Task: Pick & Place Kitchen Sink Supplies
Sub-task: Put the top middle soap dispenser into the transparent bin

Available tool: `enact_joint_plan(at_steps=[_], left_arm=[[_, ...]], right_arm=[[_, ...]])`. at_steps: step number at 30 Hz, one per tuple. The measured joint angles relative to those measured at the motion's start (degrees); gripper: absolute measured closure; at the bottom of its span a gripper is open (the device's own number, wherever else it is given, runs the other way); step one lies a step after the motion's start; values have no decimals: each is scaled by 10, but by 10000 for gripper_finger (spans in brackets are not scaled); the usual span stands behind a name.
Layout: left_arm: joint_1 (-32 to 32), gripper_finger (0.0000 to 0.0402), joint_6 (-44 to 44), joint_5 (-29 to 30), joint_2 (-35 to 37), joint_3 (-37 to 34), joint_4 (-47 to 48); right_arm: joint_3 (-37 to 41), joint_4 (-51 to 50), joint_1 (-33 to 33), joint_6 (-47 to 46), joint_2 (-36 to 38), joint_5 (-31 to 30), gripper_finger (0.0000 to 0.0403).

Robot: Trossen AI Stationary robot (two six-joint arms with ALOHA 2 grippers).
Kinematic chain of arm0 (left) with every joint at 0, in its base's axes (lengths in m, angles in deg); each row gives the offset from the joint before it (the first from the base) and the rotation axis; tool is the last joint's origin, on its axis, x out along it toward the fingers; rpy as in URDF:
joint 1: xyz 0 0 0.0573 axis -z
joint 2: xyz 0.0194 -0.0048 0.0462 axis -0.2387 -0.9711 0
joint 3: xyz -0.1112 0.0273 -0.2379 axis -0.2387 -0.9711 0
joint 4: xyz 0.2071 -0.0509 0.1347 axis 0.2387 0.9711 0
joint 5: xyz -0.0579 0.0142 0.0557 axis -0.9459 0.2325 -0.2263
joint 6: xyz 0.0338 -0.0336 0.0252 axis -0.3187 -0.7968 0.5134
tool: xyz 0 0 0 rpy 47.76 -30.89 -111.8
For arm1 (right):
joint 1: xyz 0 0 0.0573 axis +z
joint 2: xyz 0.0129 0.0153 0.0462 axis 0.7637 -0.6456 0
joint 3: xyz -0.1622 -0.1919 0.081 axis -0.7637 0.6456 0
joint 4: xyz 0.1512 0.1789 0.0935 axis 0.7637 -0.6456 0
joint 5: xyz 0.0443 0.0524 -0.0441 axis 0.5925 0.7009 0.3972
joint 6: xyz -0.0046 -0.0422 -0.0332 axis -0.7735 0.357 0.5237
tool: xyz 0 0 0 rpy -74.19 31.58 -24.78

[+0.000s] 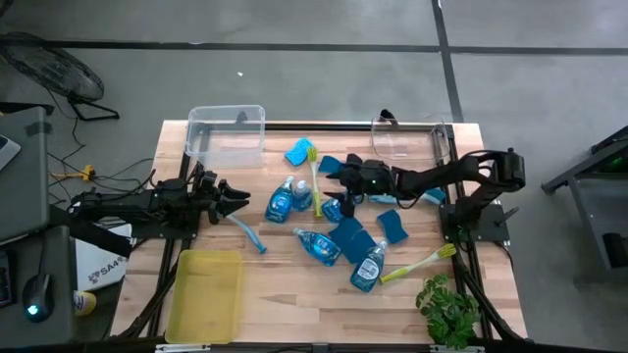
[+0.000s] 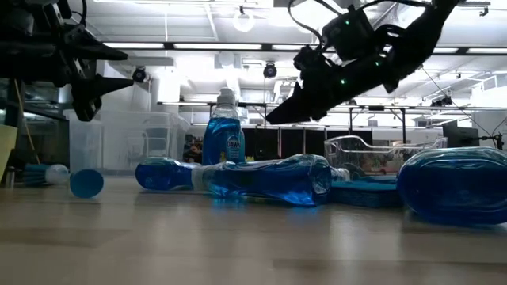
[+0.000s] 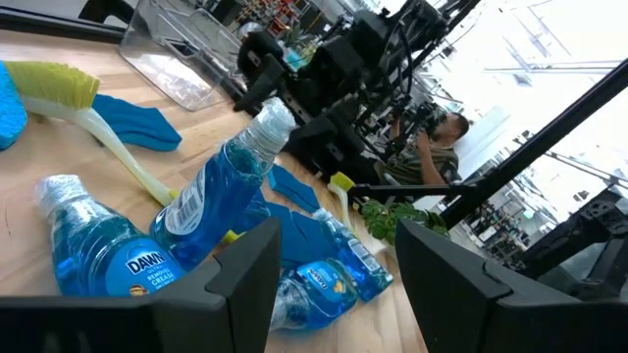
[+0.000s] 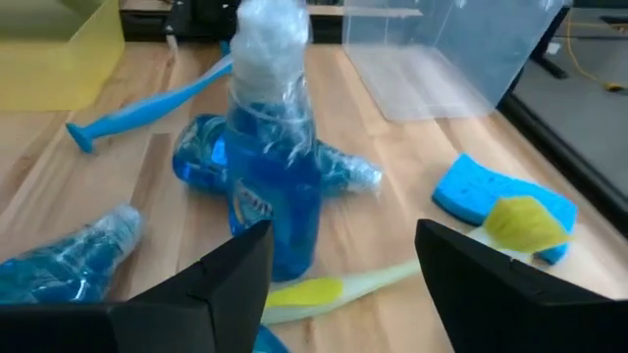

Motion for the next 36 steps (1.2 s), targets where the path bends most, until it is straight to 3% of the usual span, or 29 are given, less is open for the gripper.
enact_joint_plan(at_steps=[3, 9, 16, 27, 36], left_arm=[[0, 204, 0, 0, 0, 0, 0], [0, 204, 0, 0, 0, 0, 0], [0, 204, 0, 1, 0, 0, 0], [0, 204, 0, 0, 0, 0, 0], [0, 204, 0, 0, 0, 0, 0]], right_arm=[[-63, -98, -2, 26, 8, 17, 145], [-261, -406, -2, 123, -17, 19, 142], [-423, -613, -9, 172, -21, 11, 142], [-557, -727, 18, 223, -36, 8, 141], [-721, -847, 23, 276, -195, 3, 141]])
